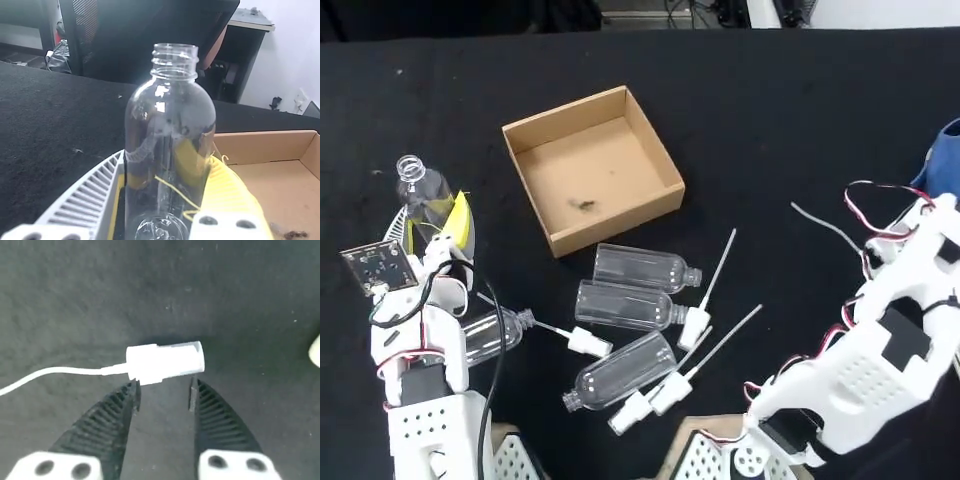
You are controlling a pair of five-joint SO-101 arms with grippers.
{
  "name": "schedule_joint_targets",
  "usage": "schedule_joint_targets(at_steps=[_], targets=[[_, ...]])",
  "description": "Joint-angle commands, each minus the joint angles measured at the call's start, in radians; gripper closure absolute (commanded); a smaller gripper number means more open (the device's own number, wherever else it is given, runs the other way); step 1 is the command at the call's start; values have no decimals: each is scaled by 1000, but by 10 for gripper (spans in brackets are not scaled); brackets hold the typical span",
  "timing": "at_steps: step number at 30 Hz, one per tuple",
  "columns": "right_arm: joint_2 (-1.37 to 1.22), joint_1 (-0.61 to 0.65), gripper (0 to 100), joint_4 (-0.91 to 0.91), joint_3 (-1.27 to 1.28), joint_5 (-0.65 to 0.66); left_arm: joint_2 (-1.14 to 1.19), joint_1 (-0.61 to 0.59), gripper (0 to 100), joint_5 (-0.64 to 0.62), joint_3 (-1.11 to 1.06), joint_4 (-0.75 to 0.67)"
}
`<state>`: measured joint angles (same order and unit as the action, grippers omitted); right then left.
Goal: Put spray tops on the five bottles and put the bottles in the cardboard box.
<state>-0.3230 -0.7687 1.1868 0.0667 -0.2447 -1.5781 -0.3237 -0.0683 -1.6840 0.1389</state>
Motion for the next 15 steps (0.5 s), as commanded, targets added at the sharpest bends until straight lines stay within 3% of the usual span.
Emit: schedule_joint_targets(at_steps=[1, 8, 12, 15], targets=[[25, 26, 849, 101, -113, -74, -20, -1, 970, -2, -21, -2], [5, 180, 849, 264, -294, -379, -20, -1, 970, -2, -21, -2], [-79, 259, 849, 170, -317, -612, -20, -2, 970, -2, -22, -2], [-154, 275, 850, 114, -328, -687, -20, -2, 970, -2, -22, -2]])
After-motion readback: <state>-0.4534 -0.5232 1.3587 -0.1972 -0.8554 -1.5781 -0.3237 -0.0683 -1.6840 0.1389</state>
